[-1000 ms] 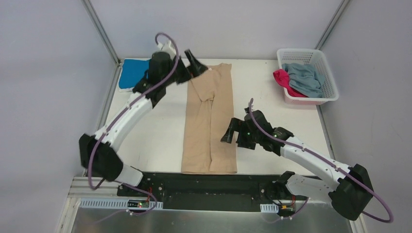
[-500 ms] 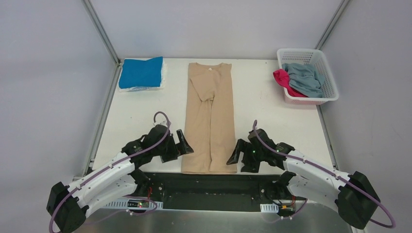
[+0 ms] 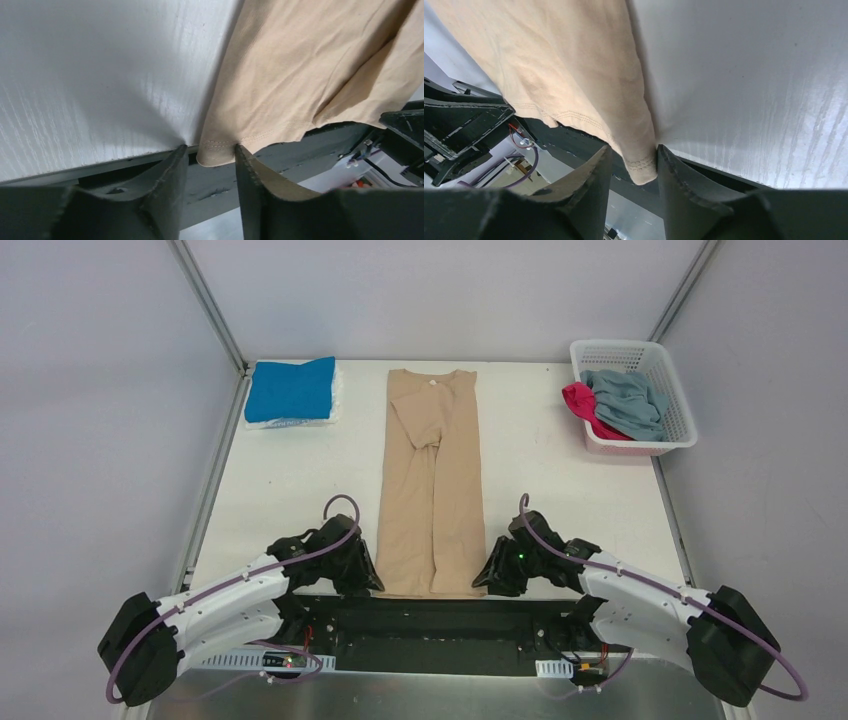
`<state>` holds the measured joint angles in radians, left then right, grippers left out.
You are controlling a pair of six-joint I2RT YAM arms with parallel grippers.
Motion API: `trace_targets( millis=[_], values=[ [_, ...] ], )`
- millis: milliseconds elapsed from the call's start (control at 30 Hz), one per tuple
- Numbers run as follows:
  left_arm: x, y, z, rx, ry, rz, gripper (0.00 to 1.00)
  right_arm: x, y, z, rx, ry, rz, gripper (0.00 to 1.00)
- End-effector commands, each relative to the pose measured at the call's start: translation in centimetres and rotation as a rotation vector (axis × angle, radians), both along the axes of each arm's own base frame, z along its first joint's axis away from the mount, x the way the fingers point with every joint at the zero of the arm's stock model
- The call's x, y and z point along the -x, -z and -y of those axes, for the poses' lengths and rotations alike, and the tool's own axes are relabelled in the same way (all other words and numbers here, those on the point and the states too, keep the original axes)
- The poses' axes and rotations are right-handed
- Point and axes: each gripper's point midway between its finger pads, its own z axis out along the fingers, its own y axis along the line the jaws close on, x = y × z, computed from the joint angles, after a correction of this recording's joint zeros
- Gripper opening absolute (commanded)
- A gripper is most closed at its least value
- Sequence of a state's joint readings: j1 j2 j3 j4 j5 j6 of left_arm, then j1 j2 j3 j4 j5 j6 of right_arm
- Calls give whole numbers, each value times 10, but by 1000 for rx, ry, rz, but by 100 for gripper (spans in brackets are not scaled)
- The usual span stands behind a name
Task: Fold and stack the t-shirts
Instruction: Grab the bottom of the folded rectangular tshirt with both arms, then fold the folded rectangular tshirt in 1/3 of the way
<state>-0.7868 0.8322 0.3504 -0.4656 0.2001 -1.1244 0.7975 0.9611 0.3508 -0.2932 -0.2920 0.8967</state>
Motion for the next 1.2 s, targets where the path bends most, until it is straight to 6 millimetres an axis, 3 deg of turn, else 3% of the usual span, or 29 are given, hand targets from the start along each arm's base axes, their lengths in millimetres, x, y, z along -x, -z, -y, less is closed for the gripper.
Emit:
trace_targets(
  millis=[0,100,333,567,733,933,1167],
  values=[
    [6,4,2,1,16,-26,32,-3,5,-2,0,25,-1,35],
    [3,2,4,14,9,-7,2,-1,6,-4,-10,24,-12,20],
    [-14,-16,14,65,10,90,0,-5,-6,-8,-43,-4,33,0],
    [-51,-61,31,91,63,293,0,-36,-42,-21,-60,-33,200,0],
    [-90,-87,32,0,42,439,0,-71,-67,-29,-58,-18,303,0],
    [-153,-112,26,-65,-66,561,0,-135,-102,-35,-54,65,471,0],
    [-210,-124,18,-43,-106,613,0,-197,-123,-42,-17,126,574,0]
  ],
)
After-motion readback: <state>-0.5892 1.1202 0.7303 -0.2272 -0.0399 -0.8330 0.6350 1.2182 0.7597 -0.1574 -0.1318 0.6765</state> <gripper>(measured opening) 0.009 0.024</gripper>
